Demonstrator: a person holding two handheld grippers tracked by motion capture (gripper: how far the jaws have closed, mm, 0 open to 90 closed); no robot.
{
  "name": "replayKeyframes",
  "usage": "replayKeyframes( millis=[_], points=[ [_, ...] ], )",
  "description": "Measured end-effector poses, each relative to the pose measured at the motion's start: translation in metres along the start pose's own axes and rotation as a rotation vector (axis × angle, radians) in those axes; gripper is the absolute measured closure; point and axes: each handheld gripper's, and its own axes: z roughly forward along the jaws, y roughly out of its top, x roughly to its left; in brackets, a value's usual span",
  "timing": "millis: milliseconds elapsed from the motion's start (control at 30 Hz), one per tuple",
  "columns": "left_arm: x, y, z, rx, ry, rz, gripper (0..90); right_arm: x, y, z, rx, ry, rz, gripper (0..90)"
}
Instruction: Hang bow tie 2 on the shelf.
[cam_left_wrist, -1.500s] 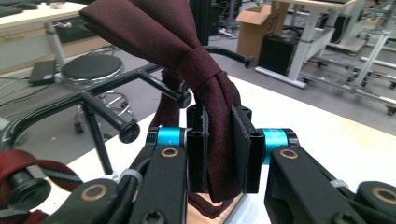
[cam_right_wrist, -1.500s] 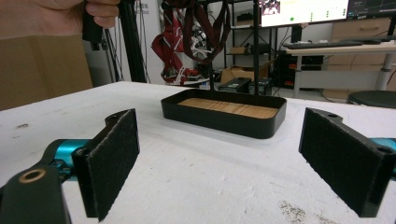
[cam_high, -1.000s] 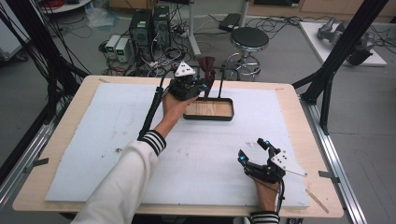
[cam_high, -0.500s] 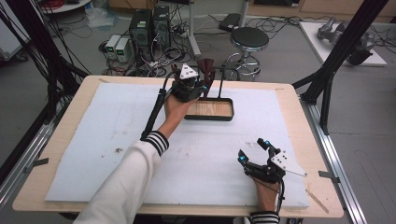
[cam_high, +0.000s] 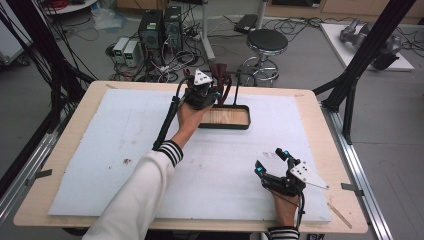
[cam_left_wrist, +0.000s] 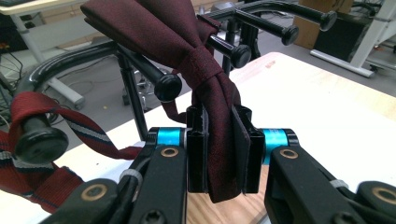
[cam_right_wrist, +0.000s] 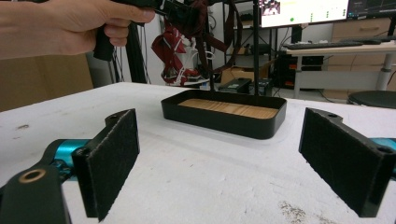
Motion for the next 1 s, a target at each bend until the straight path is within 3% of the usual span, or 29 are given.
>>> replayKeyframes(
  millis=[333, 600, 700, 1000],
  points=[
    [0.007, -0.001, 0.002, 0.008, 0.013, -0.004, 76.3, 0.000, 0.000, 0.000, -0.001, 0.000, 0.000, 11.5],
    [0.009, -0.002, 0.004, 0.017, -0.007, -0.016, 73.3, -0.001, 0.000, 0.000, 0.000, -0.001, 0.001, 11.5],
    [0.009, -0.003, 0.003, 0.022, 0.002, -0.016, 68.1, 0.000, 0.000, 0.000, 0.000, -0.001, 0.000, 11.5],
    [0.013, -0.003, 0.002, 0.039, -0.018, -0.033, 37.8, 0.000, 0.000, 0.000, 0.001, 0.000, 0.002, 11.5]
  ],
)
